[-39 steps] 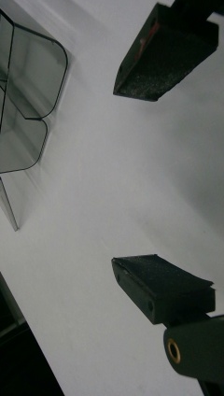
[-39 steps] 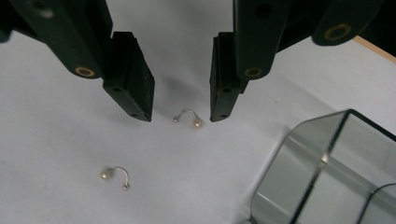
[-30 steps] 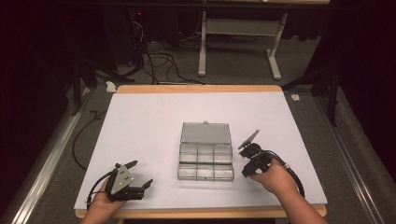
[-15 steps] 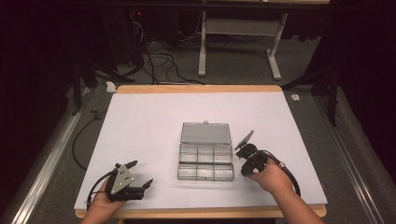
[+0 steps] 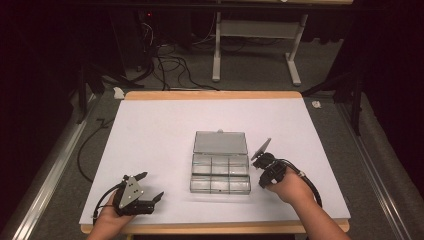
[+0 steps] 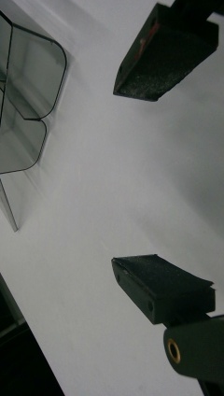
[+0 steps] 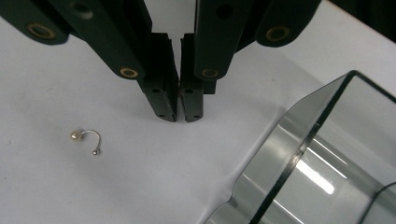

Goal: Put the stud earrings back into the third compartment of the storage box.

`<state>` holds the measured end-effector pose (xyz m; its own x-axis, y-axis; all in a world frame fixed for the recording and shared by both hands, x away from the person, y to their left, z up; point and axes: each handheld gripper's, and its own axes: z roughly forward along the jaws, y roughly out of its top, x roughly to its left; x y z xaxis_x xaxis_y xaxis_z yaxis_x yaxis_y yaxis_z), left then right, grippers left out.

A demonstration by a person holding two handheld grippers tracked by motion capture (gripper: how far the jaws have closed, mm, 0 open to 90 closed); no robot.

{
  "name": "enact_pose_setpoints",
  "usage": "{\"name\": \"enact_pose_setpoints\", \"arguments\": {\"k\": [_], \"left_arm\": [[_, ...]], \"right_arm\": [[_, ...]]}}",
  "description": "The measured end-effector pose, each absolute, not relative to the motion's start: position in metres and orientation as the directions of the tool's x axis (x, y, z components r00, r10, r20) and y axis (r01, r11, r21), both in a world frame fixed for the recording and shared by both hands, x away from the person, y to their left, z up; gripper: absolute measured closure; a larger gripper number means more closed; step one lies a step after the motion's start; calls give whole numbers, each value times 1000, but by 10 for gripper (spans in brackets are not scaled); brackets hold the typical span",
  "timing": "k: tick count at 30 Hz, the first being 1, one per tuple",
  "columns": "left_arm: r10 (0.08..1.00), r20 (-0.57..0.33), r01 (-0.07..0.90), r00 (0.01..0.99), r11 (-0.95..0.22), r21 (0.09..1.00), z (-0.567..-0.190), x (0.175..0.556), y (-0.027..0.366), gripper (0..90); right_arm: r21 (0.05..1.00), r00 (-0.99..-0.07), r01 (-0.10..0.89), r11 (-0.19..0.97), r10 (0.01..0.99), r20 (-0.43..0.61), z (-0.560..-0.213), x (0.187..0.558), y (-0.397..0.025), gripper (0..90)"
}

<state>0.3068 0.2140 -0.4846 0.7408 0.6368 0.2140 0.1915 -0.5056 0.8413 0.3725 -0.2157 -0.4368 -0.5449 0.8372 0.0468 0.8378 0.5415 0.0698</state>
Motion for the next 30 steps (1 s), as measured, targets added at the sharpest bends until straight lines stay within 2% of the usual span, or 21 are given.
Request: {"name": "enact_pose_setpoints", "arguments": {"k": [14,30], "left_arm": [[638,215,190,740,-505,842,-485,307,214,153],[639,212,191,740,-501,844,-485,307,214,153]], "right_arm": [[91,-522,852,516,851,59,-412,375,-216,865],[116,-555,829,547,831,46,-384,386,-199,865]]}}
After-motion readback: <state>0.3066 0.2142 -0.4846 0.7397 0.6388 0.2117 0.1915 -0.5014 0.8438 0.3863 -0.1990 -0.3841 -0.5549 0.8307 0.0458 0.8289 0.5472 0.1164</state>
